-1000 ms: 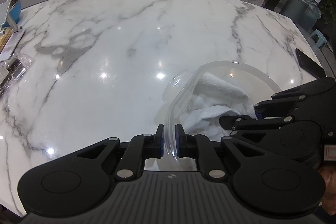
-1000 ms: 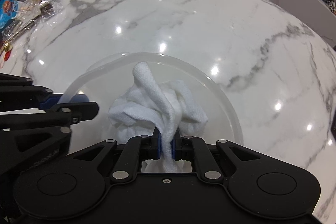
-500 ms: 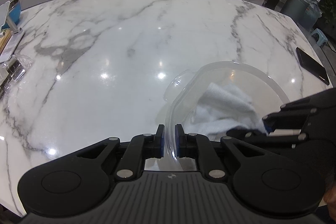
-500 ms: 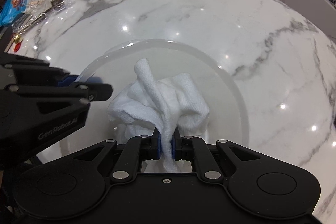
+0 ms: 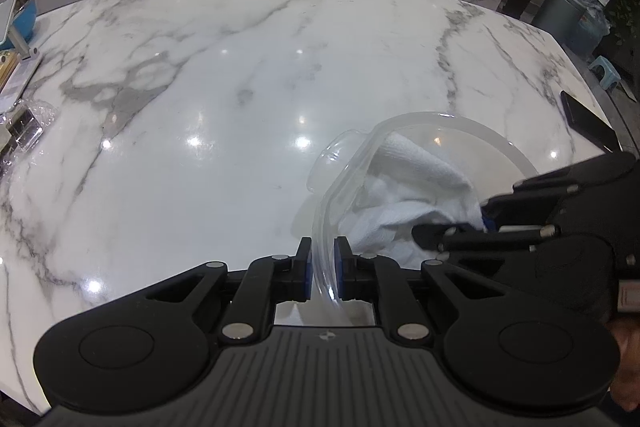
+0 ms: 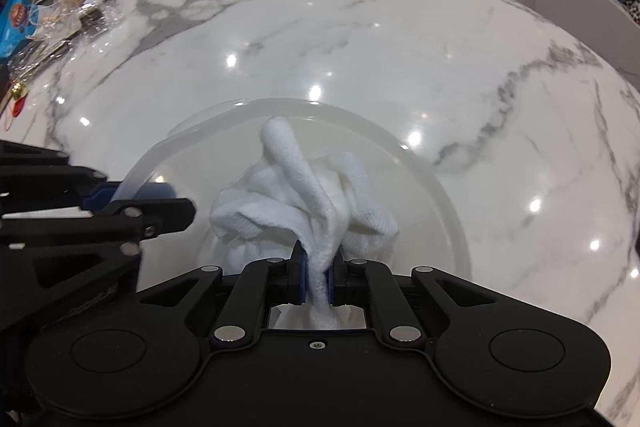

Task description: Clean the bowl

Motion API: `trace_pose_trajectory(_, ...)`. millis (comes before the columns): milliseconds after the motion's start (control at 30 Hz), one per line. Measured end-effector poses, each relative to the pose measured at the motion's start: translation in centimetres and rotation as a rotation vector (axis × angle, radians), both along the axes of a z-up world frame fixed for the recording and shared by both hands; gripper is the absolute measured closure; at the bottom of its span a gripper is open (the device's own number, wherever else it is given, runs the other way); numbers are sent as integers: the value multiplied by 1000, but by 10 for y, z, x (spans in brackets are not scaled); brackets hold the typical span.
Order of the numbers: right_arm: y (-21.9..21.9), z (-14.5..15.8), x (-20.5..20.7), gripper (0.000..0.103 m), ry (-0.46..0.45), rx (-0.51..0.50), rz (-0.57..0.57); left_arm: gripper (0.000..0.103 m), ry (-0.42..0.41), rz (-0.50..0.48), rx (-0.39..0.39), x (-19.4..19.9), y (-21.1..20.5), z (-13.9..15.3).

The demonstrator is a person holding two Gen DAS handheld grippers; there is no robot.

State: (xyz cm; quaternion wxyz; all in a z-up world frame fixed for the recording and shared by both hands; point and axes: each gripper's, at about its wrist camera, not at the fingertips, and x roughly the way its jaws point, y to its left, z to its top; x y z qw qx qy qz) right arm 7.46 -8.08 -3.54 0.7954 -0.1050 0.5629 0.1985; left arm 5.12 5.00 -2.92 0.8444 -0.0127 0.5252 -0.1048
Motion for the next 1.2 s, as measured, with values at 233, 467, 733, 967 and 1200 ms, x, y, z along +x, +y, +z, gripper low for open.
trace_pose_trajectory(233,1,1,-12,96,38,14,30,94,0,7,0,-1,-3,-2)
trace_pose_trajectory(467,-7,3,-7,96,25,-13,-7,94,3,6,0,1,-2,-2)
trace_pose_trajectory(733,-4,-1,11,96,9,-12,-33,94,4,9,-10,1,3,-2)
trace_pose_trajectory(967,0,-3,12,96,33,29,-13,94,5,19,-18,1,6,-2)
trace_pose_trajectory(1200,-8,-6,10,96,193,189,-13,95,24,40,-44,5,12,-4)
